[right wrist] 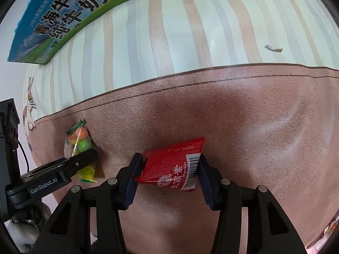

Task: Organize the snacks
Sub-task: 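Carry both packets into the box and open both tools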

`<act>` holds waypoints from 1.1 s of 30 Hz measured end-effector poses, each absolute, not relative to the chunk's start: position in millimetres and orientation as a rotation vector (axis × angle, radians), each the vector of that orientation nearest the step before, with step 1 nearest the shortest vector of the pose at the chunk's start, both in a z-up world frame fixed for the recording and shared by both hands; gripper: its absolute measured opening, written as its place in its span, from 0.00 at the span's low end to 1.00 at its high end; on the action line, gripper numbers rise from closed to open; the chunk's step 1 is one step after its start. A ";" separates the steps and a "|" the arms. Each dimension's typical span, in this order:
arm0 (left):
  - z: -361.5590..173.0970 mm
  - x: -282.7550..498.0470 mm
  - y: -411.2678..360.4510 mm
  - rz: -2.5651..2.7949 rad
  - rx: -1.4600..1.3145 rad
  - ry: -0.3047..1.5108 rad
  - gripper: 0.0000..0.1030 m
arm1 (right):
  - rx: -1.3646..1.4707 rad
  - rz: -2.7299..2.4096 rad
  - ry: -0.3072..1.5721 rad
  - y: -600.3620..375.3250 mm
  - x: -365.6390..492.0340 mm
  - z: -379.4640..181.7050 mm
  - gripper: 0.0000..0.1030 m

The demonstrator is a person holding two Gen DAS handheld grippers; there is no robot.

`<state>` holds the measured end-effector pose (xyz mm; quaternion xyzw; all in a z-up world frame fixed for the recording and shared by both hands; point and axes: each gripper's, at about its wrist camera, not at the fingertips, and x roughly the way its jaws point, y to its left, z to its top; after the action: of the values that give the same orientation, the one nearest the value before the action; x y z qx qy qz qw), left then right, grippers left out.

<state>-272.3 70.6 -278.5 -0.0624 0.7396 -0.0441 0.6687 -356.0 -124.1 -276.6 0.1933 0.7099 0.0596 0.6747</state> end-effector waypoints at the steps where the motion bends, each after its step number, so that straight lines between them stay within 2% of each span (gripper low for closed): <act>1: -270.5 -273.1 69.8 -0.105 -0.147 1.662 0.48 | 0.437 0.139 1.586 -125.8 -356.3 -271.9 0.52; 8: -208.0 -264.0 73.5 -0.204 -0.199 1.566 0.48 | 0.422 0.190 1.497 -132.8 -344.5 -230.0 0.51; 18: -86.9 -191.1 52.4 -0.328 -0.182 1.364 0.48 | 0.478 0.283 1.255 -157.3 -273.5 -110.4 0.51; 24: -74.8 -112.6 34.9 -0.295 -0.112 1.341 0.48 | 0.424 0.266 1.175 -149.0 -206.9 -77.3 0.52; 33: -123.2 -43.3 16.7 -0.208 -0.015 1.389 0.48 | 0.344 0.201 1.265 -132.2 -126.2 -117.4 0.52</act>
<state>-43.3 16.7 -123.2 -0.0068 0.6389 -0.0957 0.7633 -126.2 -132.2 -117.4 0.1597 0.5872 0.0935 0.7880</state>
